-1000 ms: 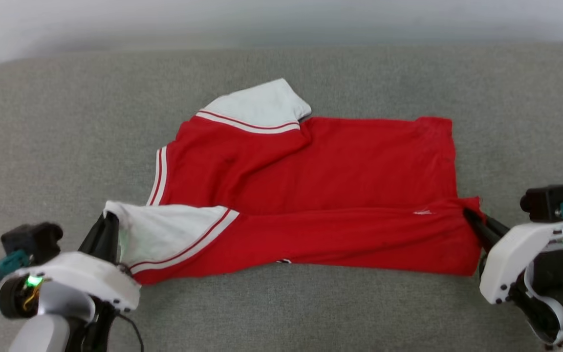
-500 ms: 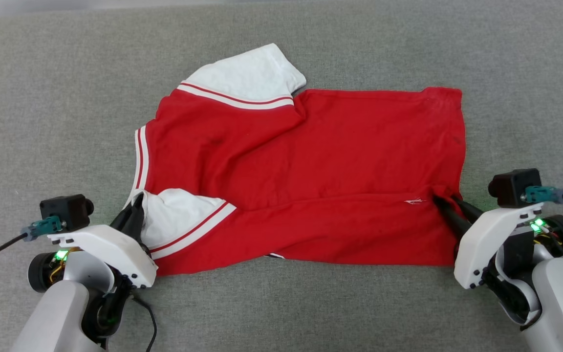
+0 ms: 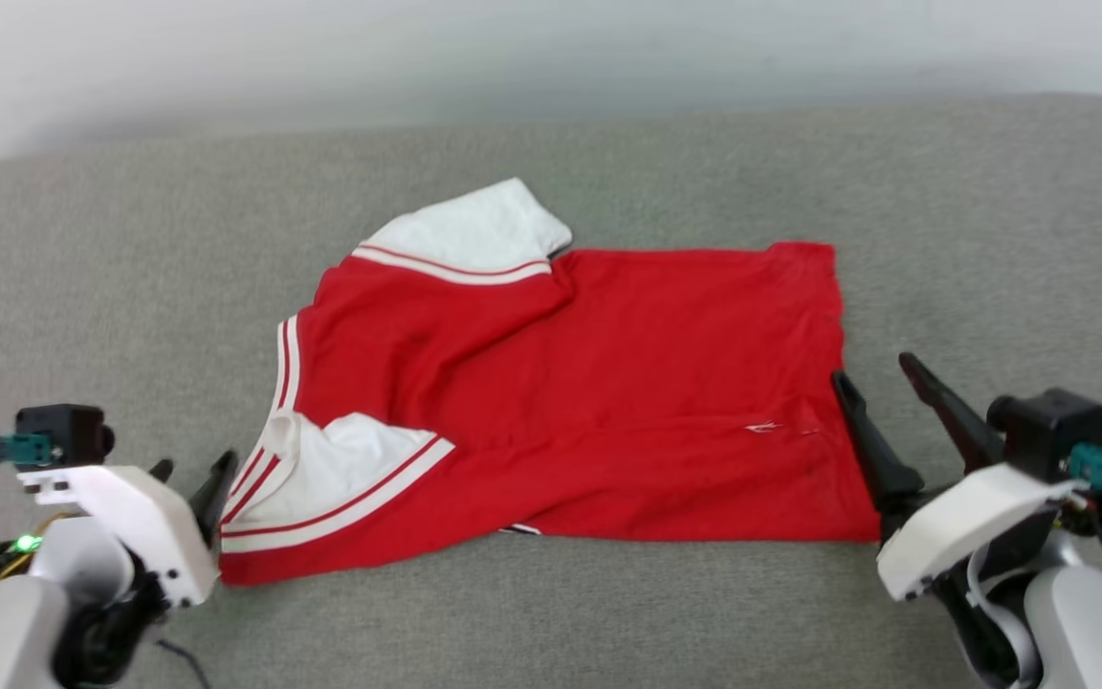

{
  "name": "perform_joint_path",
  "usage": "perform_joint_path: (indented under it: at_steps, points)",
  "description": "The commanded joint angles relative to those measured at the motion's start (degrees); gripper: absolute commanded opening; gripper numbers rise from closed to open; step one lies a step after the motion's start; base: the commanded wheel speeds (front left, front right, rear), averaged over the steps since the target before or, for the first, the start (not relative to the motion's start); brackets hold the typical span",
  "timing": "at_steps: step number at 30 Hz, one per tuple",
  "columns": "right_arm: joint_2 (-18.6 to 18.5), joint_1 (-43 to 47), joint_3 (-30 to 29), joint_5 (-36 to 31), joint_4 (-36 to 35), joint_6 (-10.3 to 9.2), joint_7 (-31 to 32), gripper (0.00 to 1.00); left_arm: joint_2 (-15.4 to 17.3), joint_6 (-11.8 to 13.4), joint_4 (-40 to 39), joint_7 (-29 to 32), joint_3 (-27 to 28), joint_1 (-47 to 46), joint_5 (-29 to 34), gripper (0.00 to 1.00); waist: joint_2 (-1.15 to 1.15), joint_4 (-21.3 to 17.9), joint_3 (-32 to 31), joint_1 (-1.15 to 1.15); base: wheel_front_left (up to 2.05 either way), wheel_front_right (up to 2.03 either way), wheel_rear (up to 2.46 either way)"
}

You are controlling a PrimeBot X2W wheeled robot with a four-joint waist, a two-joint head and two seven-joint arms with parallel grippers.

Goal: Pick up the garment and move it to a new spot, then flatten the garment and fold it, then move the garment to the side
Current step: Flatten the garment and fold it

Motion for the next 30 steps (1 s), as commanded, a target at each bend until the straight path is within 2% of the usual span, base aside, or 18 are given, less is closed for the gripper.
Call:
perform_joint_path:
  at_steps: [1, 8, 13, 17, 23, 24, 26, 30]
  points:
    - [0.6, 1.4, -0.2, -0.4, -0.9, -0.04, -0.4, 1.0, 1.3, 0.3, -0.9, 2.1, 0.1, 0.8, -0.7, 1.0, 0.0, -1.2, -1.7, 0.0, 0.0, 0.0, 0.0]
    - [3.2, 5.6, -1.2, -1.2, -5.8, -0.04, -0.5, 1.0, 8.4, 2.0, -9.3, 18.1, 0.0, 7.1, -5.6, 1.0, 0.0, -3.9, -2.3, 0.0, 0.0, 0.0, 0.0]
    - [4.3, 6.2, -1.8, -1.1, -7.4, -0.03, -0.1, 1.0, 11.0, 4.1, -14.3, 24.1, 0.5, 11.0, -8.2, 1.0, 0.0, -5.3, -0.1, 0.0, 0.0, 0.0, 0.0]
    - [4.7, 5.2, -2.2, -0.9, -7.7, -0.03, 0.1, 1.0, 10.6, 4.6, -15.2, 25.2, 0.9, 11.0, -9.7, 1.0, 0.0, -5.9, 2.7, 0.0, 0.0, 0.0, 0.0]
    - [4.3, 4.0, -2.6, -0.1, -7.1, -0.04, 0.5, 1.0, 8.8, 2.8, -13.0, 26.2, -0.7, 9.7, -11.1, 0.98, 0.0, -6.2, 5.9, 0.0, 0.0, 0.0, 0.0]
    - [4.3, 3.8, -2.7, 0.1, -7.0, -0.03, 0.7, 1.0, 8.5, 2.4, -12.6, 26.8, -1.4, 9.6, -11.3, 0.46, 0.0, -6.1, 6.2, 0.0, 0.0, 0.0, 0.0]
    - [4.0, 3.6, -3.3, 0.4, -6.6, -0.04, 1.1, 1.0, 7.6, 1.2, -12.0, 27.1, -2.6, 9.3, -11.5, 0.0, 0.0, -6.0, 6.6, 0.0, 0.0, 0.0, 0.0]
    - [3.3, 3.9, -5.0, 1.6, -6.1, -0.03, 3.1, 1.0, 6.2, -0.8, -11.4, 25.5, -3.8, 8.2, -10.7, 0.0, 0.0, -5.4, 6.5, 0.0, 0.0, 0.0, 0.0]
